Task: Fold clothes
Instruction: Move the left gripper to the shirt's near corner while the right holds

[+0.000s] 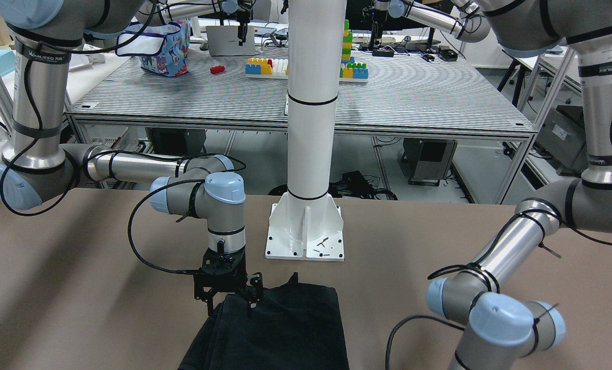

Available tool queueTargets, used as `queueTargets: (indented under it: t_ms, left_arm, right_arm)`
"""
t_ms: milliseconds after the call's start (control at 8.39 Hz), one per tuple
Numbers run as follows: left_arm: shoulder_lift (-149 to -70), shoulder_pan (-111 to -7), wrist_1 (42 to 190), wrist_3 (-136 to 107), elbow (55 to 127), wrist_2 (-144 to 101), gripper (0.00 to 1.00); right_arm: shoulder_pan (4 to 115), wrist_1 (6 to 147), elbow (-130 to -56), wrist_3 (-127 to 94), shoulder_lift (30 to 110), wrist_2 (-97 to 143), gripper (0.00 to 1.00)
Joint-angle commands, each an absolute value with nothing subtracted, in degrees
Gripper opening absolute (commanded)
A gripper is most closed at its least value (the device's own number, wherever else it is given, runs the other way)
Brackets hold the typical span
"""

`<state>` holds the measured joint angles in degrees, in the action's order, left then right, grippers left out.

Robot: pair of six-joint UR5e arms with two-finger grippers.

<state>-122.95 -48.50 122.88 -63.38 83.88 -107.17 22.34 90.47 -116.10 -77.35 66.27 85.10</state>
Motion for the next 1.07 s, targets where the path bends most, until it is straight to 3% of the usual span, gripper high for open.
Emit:
queueTargets:
  t_ms: [0, 238, 357, 715, 953]
  left_arm:
    - [-107.19, -41.08, 122.96, -77.55, 103.73, -103.91, 1.00]
    - [-100.66, -32.92, 122.96, -88.53, 112.29, -97.60, 1.00]
    - [-99.33, -26.87, 122.96, -92.68, 113.11, -91.90, 1.00]
    - [-101.06, -11.56, 122.96, -102.28, 112.77, -79.39, 1.00]
    - [-105.45, -8.97, 122.70, -104.94, 111.45, -77.43, 1.00]
  right_arm:
    - [22.76, 87.82, -116.10, -86.81, 66.62, 84.90, 0.93]
    - [22.68, 86.31, -115.93, -90.42, 66.88, 84.64, 0.93]
    - [22.59, 86.13, -116.01, -91.92, 67.41, 83.94, 0.93]
    - [22.32, 86.13, -115.93, -91.85, 67.50, 82.53, 0.94]
    - [22.24, 86.13, -115.84, -91.67, 67.50, 82.53, 0.94]
